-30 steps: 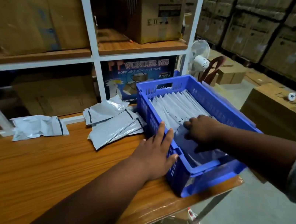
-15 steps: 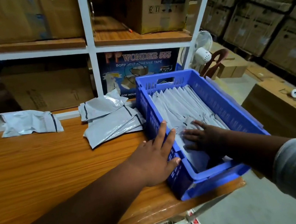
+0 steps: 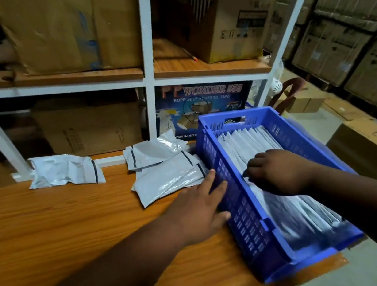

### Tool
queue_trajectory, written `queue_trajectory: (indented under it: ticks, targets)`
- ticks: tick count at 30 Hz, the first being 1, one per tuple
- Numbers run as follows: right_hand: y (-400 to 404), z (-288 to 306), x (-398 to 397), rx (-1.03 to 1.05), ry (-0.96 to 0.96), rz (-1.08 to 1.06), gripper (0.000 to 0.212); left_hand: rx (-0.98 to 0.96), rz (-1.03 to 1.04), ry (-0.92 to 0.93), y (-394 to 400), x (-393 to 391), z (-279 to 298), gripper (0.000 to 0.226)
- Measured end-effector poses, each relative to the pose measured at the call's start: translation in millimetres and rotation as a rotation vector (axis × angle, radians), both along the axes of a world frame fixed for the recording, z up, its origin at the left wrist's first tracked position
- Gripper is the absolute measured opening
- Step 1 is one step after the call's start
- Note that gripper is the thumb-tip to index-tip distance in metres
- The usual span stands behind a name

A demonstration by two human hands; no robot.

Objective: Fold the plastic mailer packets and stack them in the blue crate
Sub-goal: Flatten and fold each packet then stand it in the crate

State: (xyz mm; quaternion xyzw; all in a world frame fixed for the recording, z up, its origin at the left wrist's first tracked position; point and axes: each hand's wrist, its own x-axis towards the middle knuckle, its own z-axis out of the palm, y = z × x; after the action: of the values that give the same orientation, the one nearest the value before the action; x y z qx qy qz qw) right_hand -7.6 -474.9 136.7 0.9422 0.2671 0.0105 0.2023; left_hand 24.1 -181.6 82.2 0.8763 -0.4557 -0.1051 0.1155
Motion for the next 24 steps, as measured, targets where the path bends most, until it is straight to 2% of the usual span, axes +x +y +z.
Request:
queue_trajectory:
  ticks: [2,4,7,11,13,15,18,20,22,24]
  targets:
    - [26,12,15,0.078,-0.110,0.097,0.021,-0.024,0.057,-0.022,24,22,10,0.072]
    - [64,24,35,0.108,-0.127,0.188,0.021,-0.060,0.106,-0.054,49,46,16,0.064]
    - [130,22,76,0.068,-0.021,0.242,0.028,-0.047,0.162,-0.153,90,84,17,0.051]
    - [222,-7,135,0.124,0.102,0.191,0.035,0.006,0.323,-0.187,156,135,5,0.044]
    - [261,-27,159,0.178,0.164,0.084,0.042,0.007,0.453,-0.194,191,159,-2,0.044]
    - [302,-51,185,0.336,0.193,-0.063,0.050,-0.097,0.700,-0.116,235,187,-13,0.048]
    - [356,-82,224,0.739,0.250,-0.426,0.063,-0.260,1.072,0.021,299,228,-37,0.051]
    - [382,-105,254,1.006,0.347,-0.687,0.074,-0.332,1.206,0.175,328,246,-58,0.054]
    - [399,-126,279,1.157,0.431,-0.838,0.087,-0.402,1.293,0.356,344,259,-80,0.067]
    - [412,-136,296,1.226,0.474,-0.931,0.085,-0.538,1.341,0.520,355,273,-104,0.098]
